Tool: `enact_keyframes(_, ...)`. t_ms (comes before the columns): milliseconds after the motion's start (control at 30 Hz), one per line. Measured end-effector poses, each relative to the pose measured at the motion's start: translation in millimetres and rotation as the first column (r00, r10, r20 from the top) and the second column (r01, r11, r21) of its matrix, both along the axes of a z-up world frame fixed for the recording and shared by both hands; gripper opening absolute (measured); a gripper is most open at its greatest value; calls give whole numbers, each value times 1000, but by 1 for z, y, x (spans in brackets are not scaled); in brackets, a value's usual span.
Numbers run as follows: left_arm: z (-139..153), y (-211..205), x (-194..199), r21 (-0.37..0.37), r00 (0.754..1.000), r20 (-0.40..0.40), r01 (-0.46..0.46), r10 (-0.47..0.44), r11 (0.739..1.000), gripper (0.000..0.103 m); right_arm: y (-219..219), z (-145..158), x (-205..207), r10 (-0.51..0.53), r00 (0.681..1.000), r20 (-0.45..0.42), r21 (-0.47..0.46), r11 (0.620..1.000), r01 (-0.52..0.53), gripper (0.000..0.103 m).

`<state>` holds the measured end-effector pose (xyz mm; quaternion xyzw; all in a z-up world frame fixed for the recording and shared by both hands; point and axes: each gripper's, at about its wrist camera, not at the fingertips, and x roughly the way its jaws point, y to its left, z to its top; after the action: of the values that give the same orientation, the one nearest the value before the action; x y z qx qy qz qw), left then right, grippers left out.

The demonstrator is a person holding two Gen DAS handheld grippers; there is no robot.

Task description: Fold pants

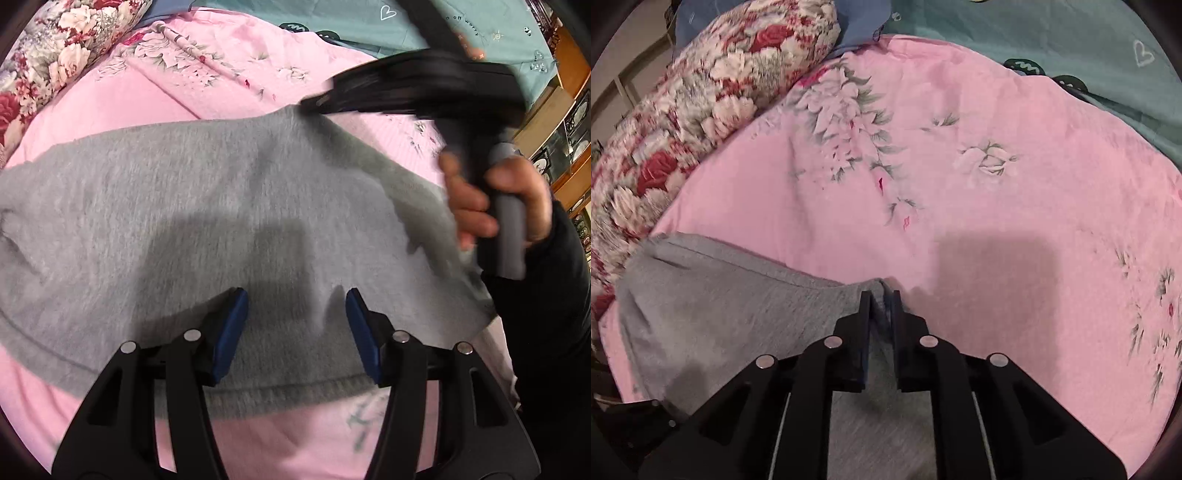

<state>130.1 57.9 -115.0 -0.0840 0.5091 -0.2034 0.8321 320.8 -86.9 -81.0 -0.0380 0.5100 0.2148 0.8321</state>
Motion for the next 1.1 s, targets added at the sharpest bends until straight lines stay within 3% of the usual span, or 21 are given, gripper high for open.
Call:
enact_keyframes(67, 23, 1, 2, -13, 999, 41, -1, 2, 1000, 59, -16, 29, -15, -23, 998, 56, 30, 999, 21, 12)
enact_keyframes(133, 40, -1, 11, -32, 998, 68, -10, 12, 999, 70, -42, 62, -37, -56, 991, 123, 15, 998, 55, 13)
enact_keyframes(233, 50, -18, 45, -13, 998, 53, -28, 29, 1000, 71, -76, 75, -67, -101, 991, 88, 3, 995, 101, 13)
enact_keyframes(300, 43, -35, 80, -41, 1000, -5, -15, 14, 999, 68, -95, 68, -94, -99, 995, 21, -6, 995, 99, 13)
enact_keyframes(367, 27, -51, 110, -47, 998, -57, -6, 4, 999, 58, -113, 50, -128, -103, 994, -47, -4, 995, 103, 13)
enact_keyframes(433, 8, -68, 131, -12, 994, -106, 1, -2, 1000, 20, -123, 30, -156, -118, 988, -101, -4, 993, 118, 13)
enact_keyframes(467, -3, -75, 143, 13, 990, -143, 4, -2, 1000, 15, -128, 20, -169, -134, 983, -122, -2, 991, 135, 13)
enact_keyframes(600, -10, -78, 158, 13, 989, -144, -9, 10, 1000, 15, -143, 0, -203, -219, 964, -149, 37, 973, 227, 13)
enact_keyframes(800, -14, -77, 155, 21, 996, -88, 3, -1, 1000, 14, -142, -19, -201, -268, 941, -207, 25, 960, 279, 15)
enact_keyframes(867, -14, -79, 153, 38, 999, -50, 12, -10, 999, 14, -137, -19, -200, -270, 943, -193, 16, 960, 278, 21)
enact_keyframes(900, -14, -80, 151, 43, 999, -34, 15, -13, 999, 14, -136, -18, -200, -272, 943, -193, 23, 959, 282, 29)
enact_keyframes(967, -14, -80, 150, 35, 1000, -21, 15, -14, 999, 14, -138, -13, -202, -272, 938, -213, 77, 953, 294, 37)
enact_keyframes(1033, -11, -77, 149, 12, 999, -36, 9, -8, 1000, 14, -150, -1, -208, -277, 935, -223, 146, 938, 313, 38)
enact_keyframes(1100, -3, -68, 140, -6, 998, -60, -10, 10, 1000, 16, -179, 19, -218, -340, 921, -190, 180, 910, 373, 45)
